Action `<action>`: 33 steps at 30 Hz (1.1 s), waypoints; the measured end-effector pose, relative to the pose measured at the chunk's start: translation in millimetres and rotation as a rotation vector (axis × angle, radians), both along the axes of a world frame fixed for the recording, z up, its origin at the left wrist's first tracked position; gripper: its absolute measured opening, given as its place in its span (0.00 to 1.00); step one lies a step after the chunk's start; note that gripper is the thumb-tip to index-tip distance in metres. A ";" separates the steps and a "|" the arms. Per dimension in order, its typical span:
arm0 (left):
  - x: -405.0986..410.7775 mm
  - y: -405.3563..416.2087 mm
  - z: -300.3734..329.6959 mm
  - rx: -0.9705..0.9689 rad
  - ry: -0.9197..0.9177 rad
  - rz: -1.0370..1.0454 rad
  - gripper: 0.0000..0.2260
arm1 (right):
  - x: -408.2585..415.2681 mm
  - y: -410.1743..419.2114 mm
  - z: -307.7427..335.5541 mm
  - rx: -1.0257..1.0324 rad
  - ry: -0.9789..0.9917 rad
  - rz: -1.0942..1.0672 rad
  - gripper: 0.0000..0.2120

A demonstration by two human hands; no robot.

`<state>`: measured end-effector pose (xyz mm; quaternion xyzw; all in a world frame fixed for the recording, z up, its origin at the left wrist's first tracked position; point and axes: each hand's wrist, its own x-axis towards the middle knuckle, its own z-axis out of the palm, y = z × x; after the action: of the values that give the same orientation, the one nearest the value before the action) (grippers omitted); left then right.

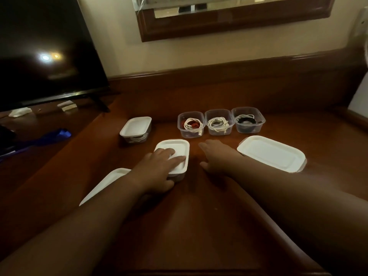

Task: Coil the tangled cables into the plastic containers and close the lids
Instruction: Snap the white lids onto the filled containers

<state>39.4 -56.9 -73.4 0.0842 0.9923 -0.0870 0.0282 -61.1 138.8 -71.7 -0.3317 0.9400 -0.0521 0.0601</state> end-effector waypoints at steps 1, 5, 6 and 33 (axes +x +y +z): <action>-10.5 -8.6 -0.7 0.017 0.020 0.028 0.34 | -6.0 -6.5 -0.9 -0.007 0.028 0.023 0.30; -57.6 -45.4 -5.4 0.181 0.093 0.145 0.32 | -35.9 -29.3 -7.3 -0.046 0.176 0.095 0.36; -68.0 -53.1 -6.4 0.207 0.106 0.168 0.32 | -42.5 -33.7 -9.1 -0.035 0.215 0.100 0.37; -143.7 -86.6 -8.5 0.134 0.223 0.367 0.36 | -42.9 -42.2 -26.3 -0.091 0.131 0.058 0.39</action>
<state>-104.2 -143.6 -81.8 -0.1062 0.9915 -0.0230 -0.0722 -104.0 96.6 -97.9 -0.3637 0.9287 -0.0713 -0.0151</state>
